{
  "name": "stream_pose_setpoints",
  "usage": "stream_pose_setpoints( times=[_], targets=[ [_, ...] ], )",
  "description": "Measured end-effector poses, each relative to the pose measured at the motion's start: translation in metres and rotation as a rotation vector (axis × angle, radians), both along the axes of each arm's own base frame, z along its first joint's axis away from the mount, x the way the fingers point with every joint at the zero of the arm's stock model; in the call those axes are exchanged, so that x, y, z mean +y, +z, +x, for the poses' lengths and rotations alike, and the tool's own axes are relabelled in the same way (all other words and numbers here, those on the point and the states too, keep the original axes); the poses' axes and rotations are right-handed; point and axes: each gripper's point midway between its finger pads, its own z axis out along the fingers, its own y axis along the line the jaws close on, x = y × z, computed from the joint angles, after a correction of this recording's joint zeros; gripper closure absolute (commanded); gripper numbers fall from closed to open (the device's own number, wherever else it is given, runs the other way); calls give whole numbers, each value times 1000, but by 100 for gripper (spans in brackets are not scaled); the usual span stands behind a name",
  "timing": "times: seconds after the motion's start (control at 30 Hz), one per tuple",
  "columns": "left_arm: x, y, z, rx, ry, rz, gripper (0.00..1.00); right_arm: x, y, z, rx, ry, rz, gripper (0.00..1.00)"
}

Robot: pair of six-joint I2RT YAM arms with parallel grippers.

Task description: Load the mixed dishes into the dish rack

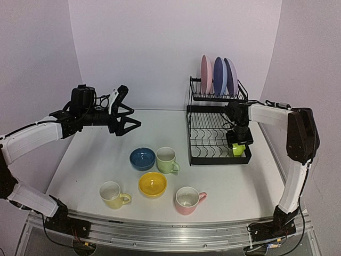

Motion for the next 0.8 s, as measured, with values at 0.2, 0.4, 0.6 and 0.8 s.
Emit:
stream_pose_setpoints(
  times=[0.2, 0.4, 0.6, 0.8],
  targets=[
    [0, 0, -1, 1, -6, -1, 14, -1, 0, 0, 1, -3, -1, 28],
    [0, 0, -1, 1, -7, -1, 14, -3, 1, 1, -4, -6, -10, 16],
    [-1, 0, -2, 2, -15, -4, 14, -4, 9, 0, -20, 1, -14, 5],
    [-2, 1, -4, 4, -25, -7, 14, -2, 25, 1, -52, 10, 11, 3]
  ],
)
